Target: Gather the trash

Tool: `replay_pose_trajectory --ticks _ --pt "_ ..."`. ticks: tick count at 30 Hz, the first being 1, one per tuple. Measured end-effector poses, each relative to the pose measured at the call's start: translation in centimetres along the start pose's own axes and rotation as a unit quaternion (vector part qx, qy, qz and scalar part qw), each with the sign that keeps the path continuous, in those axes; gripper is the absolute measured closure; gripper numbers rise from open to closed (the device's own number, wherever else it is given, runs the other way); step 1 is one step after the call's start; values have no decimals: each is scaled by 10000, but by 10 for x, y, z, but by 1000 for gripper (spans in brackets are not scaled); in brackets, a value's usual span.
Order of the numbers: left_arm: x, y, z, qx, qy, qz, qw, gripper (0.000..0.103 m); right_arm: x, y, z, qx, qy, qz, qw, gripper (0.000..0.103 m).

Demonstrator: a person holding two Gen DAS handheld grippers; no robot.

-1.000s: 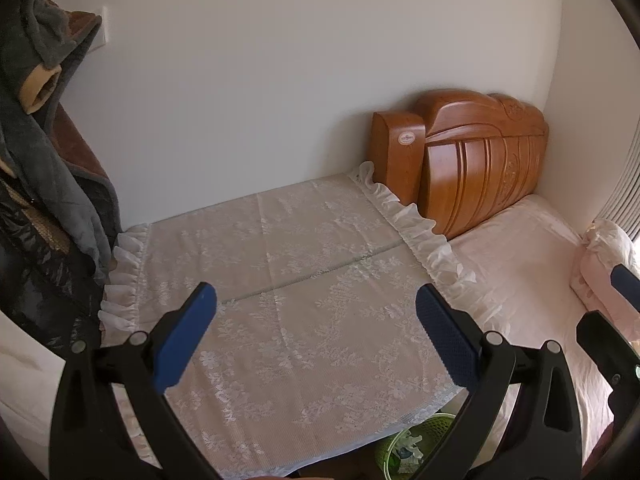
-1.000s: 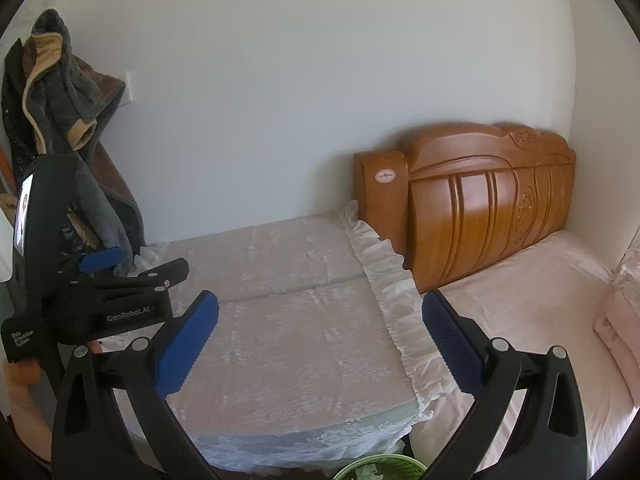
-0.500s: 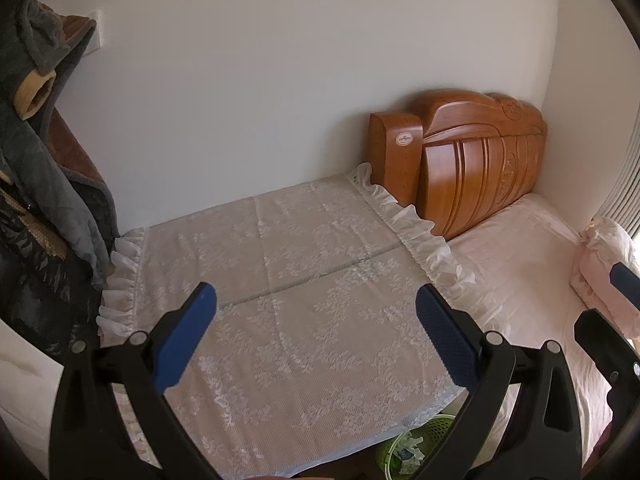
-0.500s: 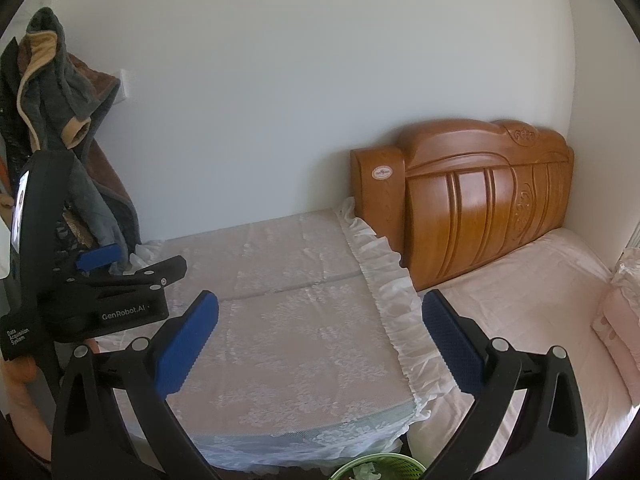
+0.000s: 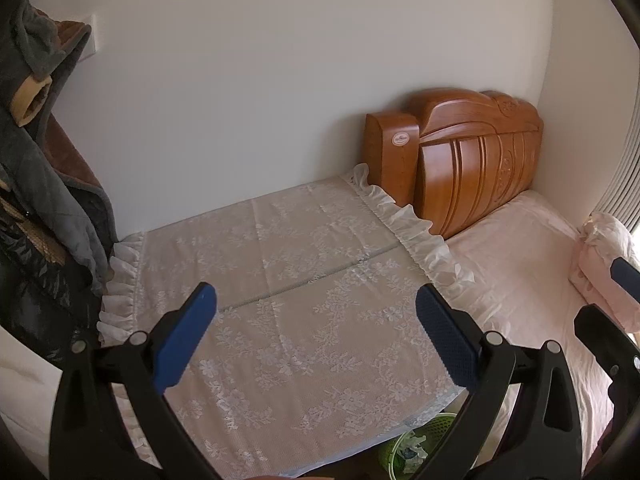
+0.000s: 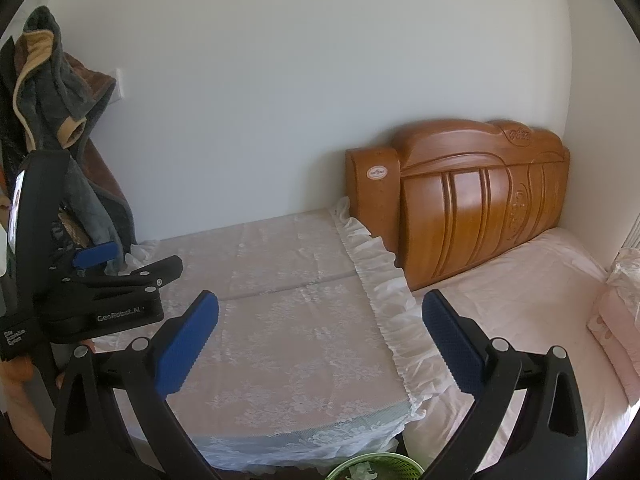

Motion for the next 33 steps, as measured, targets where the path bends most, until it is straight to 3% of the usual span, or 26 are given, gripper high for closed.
replay_pose_trajectory --ticks 33 --pt "3 -5 -1 28 18 2 10000 7 4 -5 -2 27 -64 8 10000 2"
Point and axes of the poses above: each gripper's, at about its wrist camera, not at the fingertips, and y roughly the way its jaws point, z to its right, x to its underside, the point moved 5 cm from there along y, roughly the way its jaws point, and after that the axes turned 14 degrees about x, right-handed, at the moved point
